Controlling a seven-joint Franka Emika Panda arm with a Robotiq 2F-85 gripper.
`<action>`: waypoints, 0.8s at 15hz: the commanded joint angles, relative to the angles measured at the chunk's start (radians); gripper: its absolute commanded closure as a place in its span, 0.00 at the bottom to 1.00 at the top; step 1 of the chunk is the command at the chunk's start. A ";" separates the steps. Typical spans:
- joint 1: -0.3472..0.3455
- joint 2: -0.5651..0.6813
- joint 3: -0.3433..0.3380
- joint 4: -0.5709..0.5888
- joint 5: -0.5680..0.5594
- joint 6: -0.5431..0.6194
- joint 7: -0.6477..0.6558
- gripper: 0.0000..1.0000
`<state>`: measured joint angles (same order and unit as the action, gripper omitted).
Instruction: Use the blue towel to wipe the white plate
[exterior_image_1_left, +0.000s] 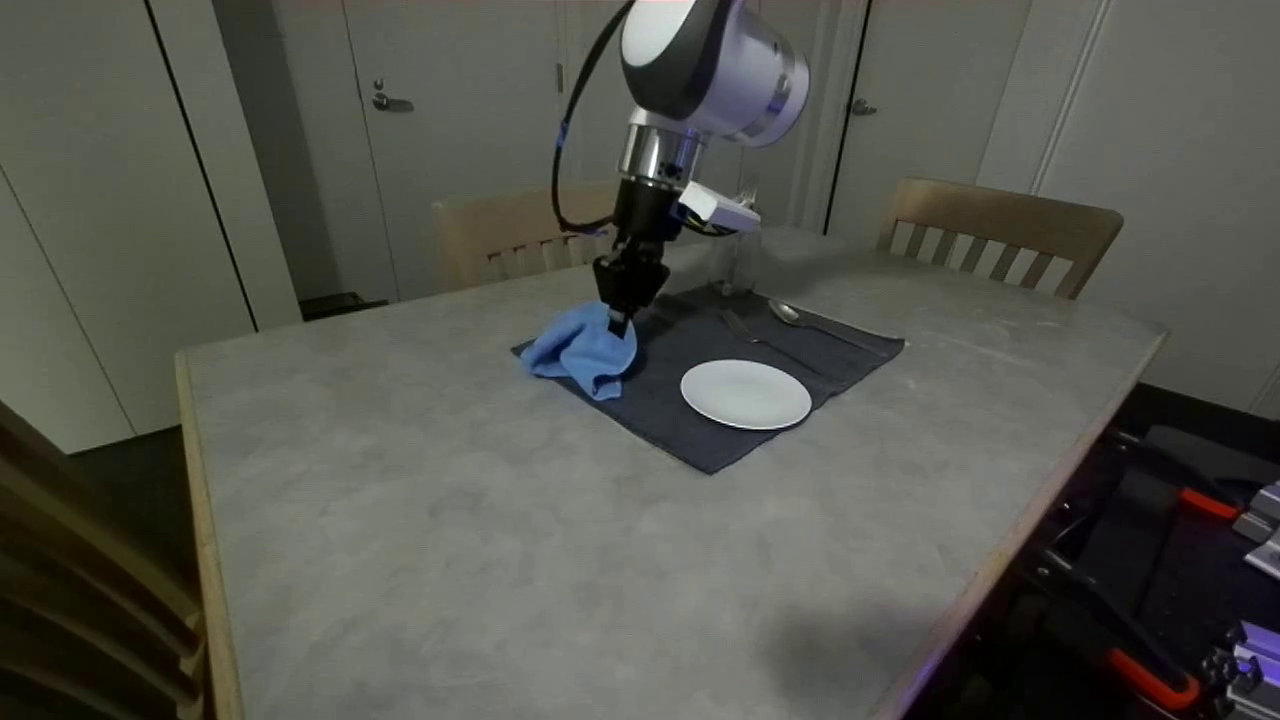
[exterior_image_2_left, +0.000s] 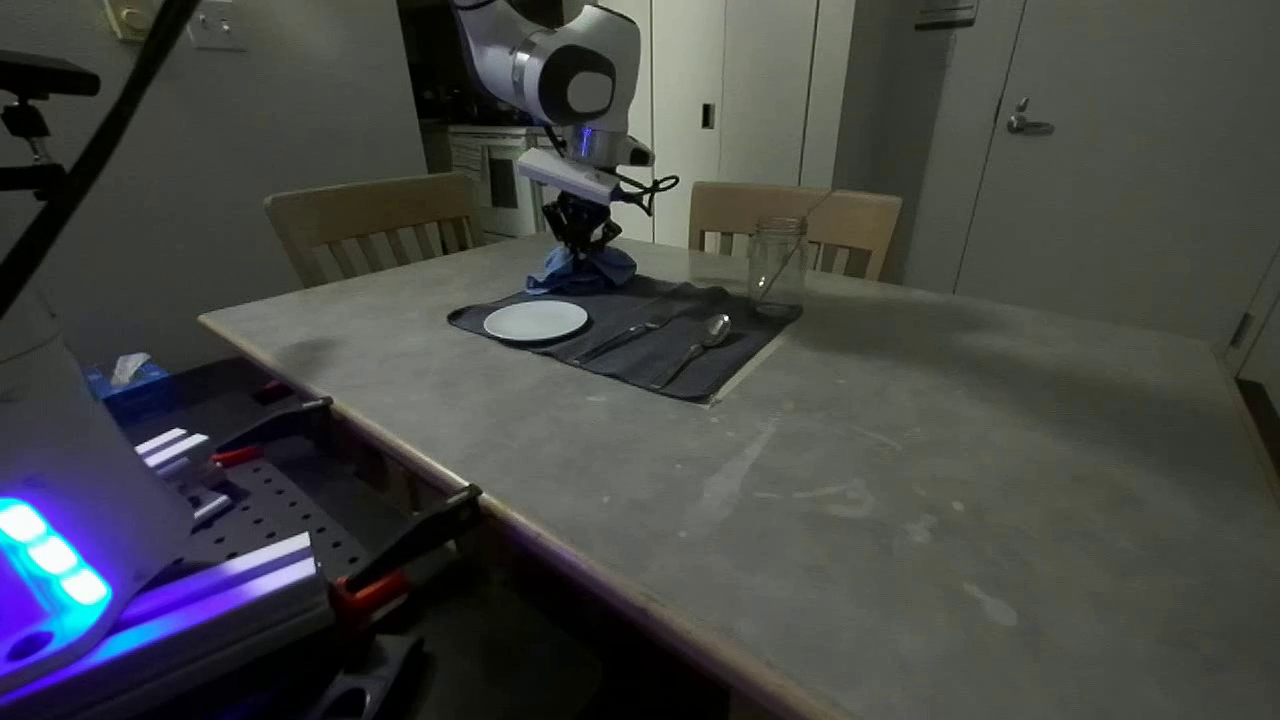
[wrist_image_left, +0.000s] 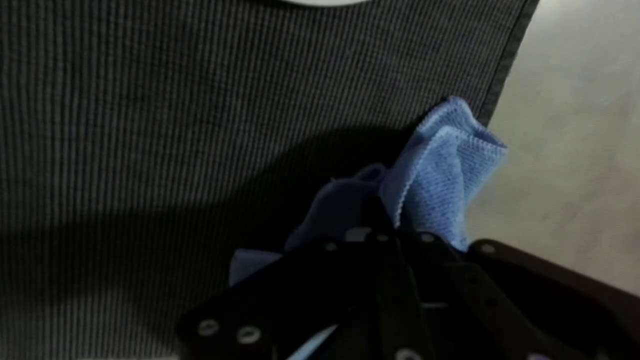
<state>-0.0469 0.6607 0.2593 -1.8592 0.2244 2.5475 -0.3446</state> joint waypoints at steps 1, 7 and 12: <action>-0.048 0.053 0.033 0.026 0.042 -0.049 -0.047 0.99; -0.049 0.004 0.048 -0.019 0.027 -0.060 -0.070 0.51; 0.000 -0.140 0.029 -0.128 -0.009 -0.116 -0.027 0.15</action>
<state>-0.0672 0.6305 0.3014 -1.8945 0.2325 2.4787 -0.3874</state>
